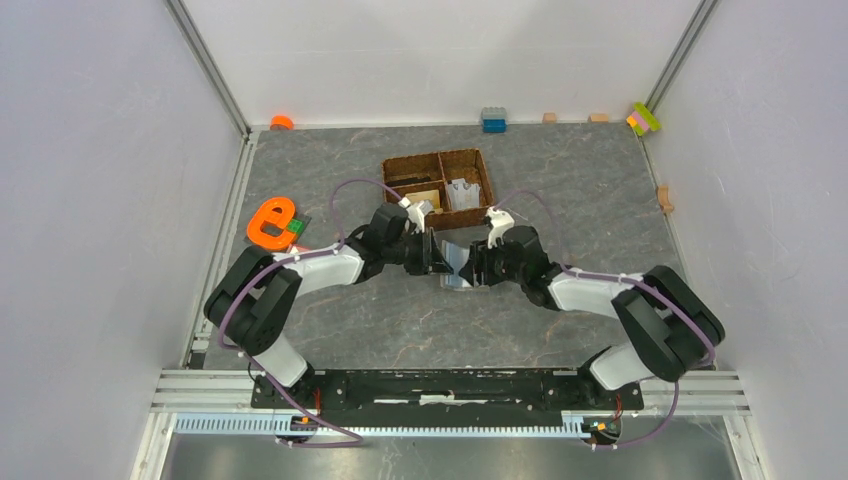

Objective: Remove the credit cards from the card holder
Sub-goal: Remove the credit card from the card holder.

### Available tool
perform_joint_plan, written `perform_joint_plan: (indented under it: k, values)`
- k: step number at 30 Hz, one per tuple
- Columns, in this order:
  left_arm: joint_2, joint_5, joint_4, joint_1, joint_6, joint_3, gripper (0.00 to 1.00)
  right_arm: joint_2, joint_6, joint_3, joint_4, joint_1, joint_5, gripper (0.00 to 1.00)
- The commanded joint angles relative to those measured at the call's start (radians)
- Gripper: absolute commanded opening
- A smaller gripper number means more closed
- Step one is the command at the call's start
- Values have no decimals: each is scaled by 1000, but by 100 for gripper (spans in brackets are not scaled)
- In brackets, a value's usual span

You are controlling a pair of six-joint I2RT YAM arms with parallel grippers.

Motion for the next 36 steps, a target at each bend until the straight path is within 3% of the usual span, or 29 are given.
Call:
perform_joint_plan:
  k: [1, 6, 10, 15, 19, 23, 25, 29, 33, 36]
  values:
    - [-46, 19, 80, 19, -51, 7, 2, -105, 55, -81, 182, -15, -109, 64]
    - [-44, 27, 94, 21, -57, 1, 2, -102, 74, -109, 283, -15, -204, 78]
    - [-26, 37, 96, 20, -63, 7, 2, -83, 79, -108, 302, -15, -238, 84]
    - [-12, 79, 151, 20, -92, -3, 2, -39, 84, -82, 271, -14, -242, 82]
    - [-14, 71, 147, 21, -92, -3, 2, -10, 78, -58, 227, -14, -218, 66]
    - [-11, 47, 112, 22, -83, 4, 2, -7, 81, -57, 230, -14, -216, 62]
    - [-4, 35, 93, 25, -78, 10, 2, -13, 83, -62, 239, -14, -218, 63]
    - [20, 16, 55, 27, -67, 27, 2, -31, 86, -77, 254, -14, -205, 79]
    - [47, 7, 31, 28, -59, 41, 2, -53, 88, -88, 254, -16, -181, 81]
    - [51, 4, 27, 30, -59, 43, 2, -50, 89, -83, 234, -17, -161, 75]
